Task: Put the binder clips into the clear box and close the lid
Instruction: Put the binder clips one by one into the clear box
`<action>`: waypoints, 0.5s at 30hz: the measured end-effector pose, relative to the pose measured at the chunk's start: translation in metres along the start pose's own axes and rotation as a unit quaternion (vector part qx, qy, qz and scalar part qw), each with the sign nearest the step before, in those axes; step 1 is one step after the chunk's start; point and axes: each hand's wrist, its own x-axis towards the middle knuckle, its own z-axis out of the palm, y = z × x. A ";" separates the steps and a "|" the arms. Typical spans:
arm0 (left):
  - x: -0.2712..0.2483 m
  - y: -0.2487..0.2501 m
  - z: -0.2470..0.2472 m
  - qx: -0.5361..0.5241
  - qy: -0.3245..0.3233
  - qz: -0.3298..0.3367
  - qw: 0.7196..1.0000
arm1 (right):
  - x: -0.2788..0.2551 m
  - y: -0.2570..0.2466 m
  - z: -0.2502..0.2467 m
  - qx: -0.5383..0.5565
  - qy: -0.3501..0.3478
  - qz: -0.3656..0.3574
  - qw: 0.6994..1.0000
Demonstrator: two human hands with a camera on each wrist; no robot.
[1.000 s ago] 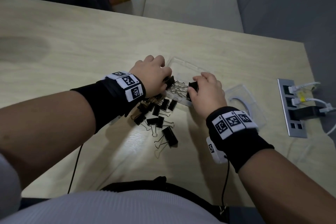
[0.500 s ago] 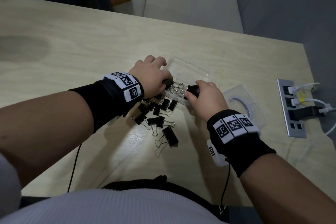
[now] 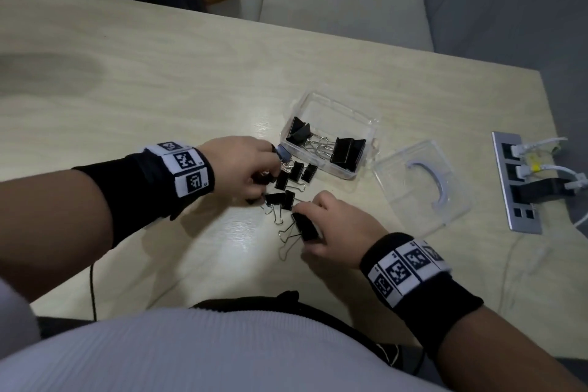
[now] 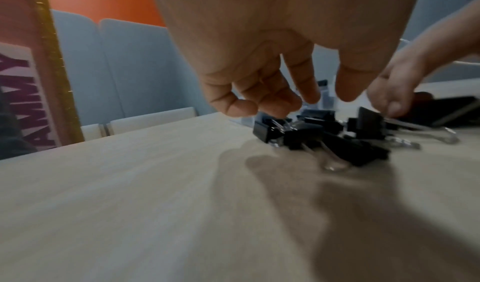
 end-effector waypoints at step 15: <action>0.009 0.022 0.022 0.112 0.011 0.056 0.992 | -0.011 0.016 -0.008 0.068 0.110 0.066 0.989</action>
